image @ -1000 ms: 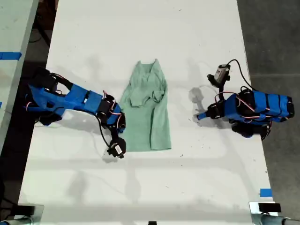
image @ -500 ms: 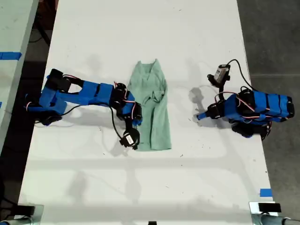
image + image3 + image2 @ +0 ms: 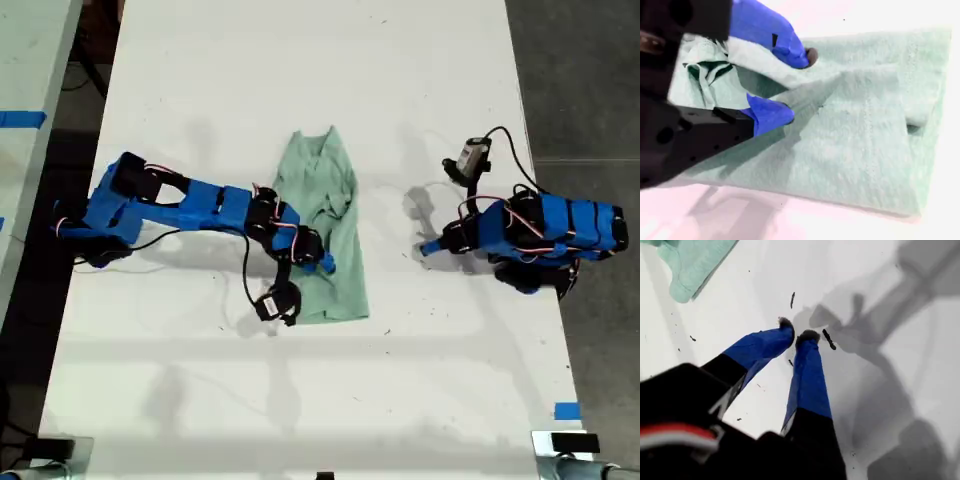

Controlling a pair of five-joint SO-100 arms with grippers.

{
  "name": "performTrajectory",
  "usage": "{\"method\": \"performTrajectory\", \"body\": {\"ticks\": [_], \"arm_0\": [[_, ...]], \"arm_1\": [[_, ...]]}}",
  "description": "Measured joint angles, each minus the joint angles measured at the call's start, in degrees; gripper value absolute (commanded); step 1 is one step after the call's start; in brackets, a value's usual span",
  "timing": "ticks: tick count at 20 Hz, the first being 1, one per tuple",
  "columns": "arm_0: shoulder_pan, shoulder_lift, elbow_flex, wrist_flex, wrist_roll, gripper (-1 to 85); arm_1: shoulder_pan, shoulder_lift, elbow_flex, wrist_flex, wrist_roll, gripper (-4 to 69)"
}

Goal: Fold t shirt

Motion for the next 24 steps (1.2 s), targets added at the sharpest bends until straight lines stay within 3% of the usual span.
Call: {"method": "performTrajectory", "body": {"ticks": [6, 13, 17, 19, 21, 24], "arm_0": [[0.0, 2.6, 0.0, 4.5, 1.0, 14.5], [-1.8, 30.6, 15.0, 21.8, -7.4, 2.8], [-6.1, 59.7, 44.7, 20.7, -15.5, 2.6], [-8.5, 79.5, 63.2, 14.6, -16.3, 4.0], [-10.1, 102.4, 83.0, 9.8, -14.8, 3.5], [-12.7, 136.1, 105.7, 7.6, -7.9, 1.5]], "arm_1": [[0.0, 0.0, 0.0, 0.0, 0.0, 4.5], [0.0, 0.0, 0.0, 0.0, 0.0, 4.4], [0.0, 0.0, 0.0, 0.0, 0.0, 4.4], [0.0, 0.0, 0.0, 0.0, 0.0, 4.4], [0.0, 0.0, 0.0, 0.0, 0.0, 4.4], [0.0, 0.0, 0.0, 0.0, 0.0, 4.6]]}}
